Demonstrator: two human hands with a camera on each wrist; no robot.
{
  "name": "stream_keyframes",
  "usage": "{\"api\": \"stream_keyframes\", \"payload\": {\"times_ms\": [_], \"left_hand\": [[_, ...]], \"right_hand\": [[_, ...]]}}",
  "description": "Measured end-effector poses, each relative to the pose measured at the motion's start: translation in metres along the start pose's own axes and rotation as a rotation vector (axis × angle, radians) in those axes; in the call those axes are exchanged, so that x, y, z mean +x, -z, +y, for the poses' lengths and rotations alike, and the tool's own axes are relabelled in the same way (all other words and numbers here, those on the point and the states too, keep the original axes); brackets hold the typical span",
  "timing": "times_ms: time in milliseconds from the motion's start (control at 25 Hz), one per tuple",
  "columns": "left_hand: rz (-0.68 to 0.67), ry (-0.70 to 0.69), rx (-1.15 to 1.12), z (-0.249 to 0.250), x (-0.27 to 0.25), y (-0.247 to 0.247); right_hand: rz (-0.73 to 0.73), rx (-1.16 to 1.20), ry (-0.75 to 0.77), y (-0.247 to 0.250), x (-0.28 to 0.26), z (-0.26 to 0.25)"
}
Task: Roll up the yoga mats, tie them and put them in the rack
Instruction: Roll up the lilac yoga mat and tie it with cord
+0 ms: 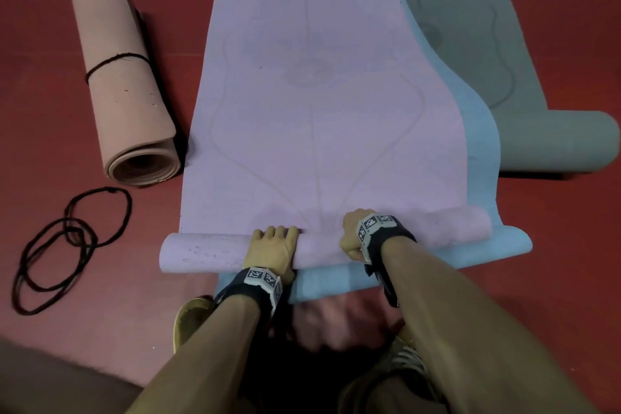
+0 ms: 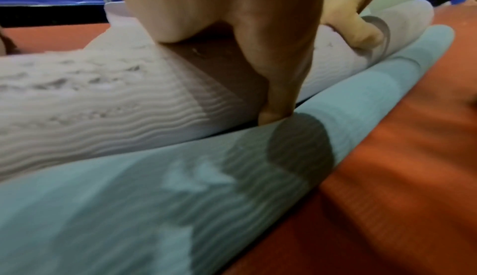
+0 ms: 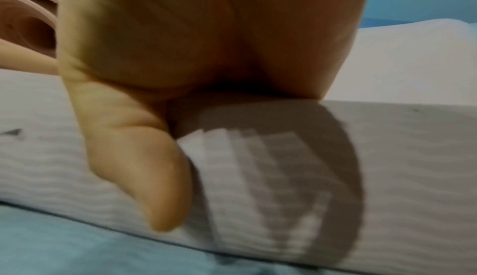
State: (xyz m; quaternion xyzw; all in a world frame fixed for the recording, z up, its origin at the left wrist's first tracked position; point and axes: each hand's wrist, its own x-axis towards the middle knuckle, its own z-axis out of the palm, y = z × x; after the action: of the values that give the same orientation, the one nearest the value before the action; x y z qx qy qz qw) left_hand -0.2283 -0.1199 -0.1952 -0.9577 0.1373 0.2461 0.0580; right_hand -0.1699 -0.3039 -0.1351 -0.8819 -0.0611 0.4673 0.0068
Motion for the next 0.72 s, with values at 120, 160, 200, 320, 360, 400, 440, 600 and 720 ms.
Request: {"api": "stream_keyframes", "payload": {"times_ms": [120,160,200,320,360,400,440,600,720], "left_hand": [[-0.027,-0.034,-0.032,-0.008,0.012,0.007],[-0.061,-0.050,-0.055,-0.010,0.016,0.012],[-0.108,-0.051,-0.059,-0.009,0.019,0.017],[-0.196,0.037,-0.014,-0.003,0.029,0.029],[-0.217,0.080,0.031,-0.003,0.033,0.032],[-0.244,0.111,0.049,-0.003,0.036,0.034],[-0.280,0.103,0.012,-0.003,0.041,0.036],[-0.259,0.088,0.025,-0.004,0.031,0.025],[-0.041,-0.005,-0.081,-0.009,0.016,0.008]], "right_hand": [[0.056,-0.042,0.010,-0.017,0.002,0.001],[0.127,-0.084,0.028,-0.027,0.003,0.004],[0.208,-0.122,0.042,-0.038,0.004,0.006],[0.367,-0.198,0.072,-0.061,-0.002,0.009],[0.400,-0.239,0.065,-0.063,-0.006,0.008],[0.429,-0.261,0.054,-0.064,-0.009,0.005],[0.444,-0.264,0.041,-0.063,-0.010,0.002],[0.364,-0.206,0.035,-0.044,-0.003,-0.001],[0.260,-0.154,0.032,-0.024,0.002,-0.002]]}}
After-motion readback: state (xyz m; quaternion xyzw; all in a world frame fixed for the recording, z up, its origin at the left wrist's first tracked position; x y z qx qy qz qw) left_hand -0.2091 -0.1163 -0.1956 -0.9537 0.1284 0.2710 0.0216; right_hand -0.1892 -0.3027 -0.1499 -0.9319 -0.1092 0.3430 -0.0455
